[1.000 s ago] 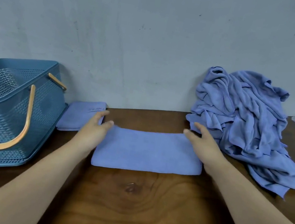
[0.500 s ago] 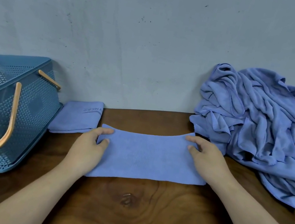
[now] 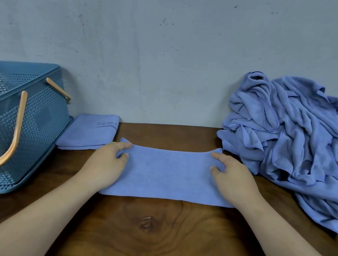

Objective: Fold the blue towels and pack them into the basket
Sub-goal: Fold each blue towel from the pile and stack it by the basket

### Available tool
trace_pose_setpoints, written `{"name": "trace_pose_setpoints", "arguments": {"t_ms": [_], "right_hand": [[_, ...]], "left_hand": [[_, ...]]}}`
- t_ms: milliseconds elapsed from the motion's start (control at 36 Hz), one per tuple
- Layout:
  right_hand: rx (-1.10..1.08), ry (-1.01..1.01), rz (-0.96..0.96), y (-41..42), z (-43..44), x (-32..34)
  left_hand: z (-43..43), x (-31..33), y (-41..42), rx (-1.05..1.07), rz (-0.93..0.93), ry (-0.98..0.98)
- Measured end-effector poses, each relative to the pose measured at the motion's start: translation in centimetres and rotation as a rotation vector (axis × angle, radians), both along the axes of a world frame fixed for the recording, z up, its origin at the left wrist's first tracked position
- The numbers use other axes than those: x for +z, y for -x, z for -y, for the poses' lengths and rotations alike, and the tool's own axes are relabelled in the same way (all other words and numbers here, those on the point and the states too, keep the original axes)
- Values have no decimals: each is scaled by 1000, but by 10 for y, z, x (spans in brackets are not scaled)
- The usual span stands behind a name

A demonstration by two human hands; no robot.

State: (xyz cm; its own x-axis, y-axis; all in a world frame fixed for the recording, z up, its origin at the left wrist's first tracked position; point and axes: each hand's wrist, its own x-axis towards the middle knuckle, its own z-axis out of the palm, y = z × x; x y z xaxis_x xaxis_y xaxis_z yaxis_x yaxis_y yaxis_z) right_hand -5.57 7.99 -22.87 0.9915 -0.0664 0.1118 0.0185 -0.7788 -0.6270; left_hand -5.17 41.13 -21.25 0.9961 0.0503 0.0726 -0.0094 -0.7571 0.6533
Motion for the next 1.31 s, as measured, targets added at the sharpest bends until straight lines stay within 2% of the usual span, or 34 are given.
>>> {"name": "trace_pose_setpoints", "arguments": {"t_ms": [83,139,194,250,278,333,417,611,694,750,806,861,917,1306], "right_hand": [[-8,108,71,3,-1,-1],[-48,334,124,9,-4,1],[-59,532,255,15,-10,5],[15,531,340,20,-22,10],[80,480,315,21,-27,12],[192,375,139,23,-37,9],[295,440,-24,25,-35,2],[332,486,-116,26,-33,3],[327,491,-126,26,-36,4],[324,495,-130,27,-37,5],[322,498,-137,27,-37,5],[322,501,-144,27,-37,5],[325,503,-156,27,-37,5],[373,403,-271,22,-4,13]], "left_hand": [[-1,5,1,-16,-26,-17],[-2,8,0,-44,-57,3],[-3,10,0,-76,-80,37],[0,9,2,-95,-67,0],[3,8,4,-96,-43,-41],[8,1,6,-84,22,-147],[9,-8,6,-84,104,-317],[1,-5,1,-12,141,-519],[12,-2,7,-27,332,-638],[31,3,15,-114,390,-575],[53,2,23,-290,257,-444],[63,-4,27,-431,65,-478],[56,-10,27,-487,-25,-539],[15,-2,11,-409,-152,-556]]}}
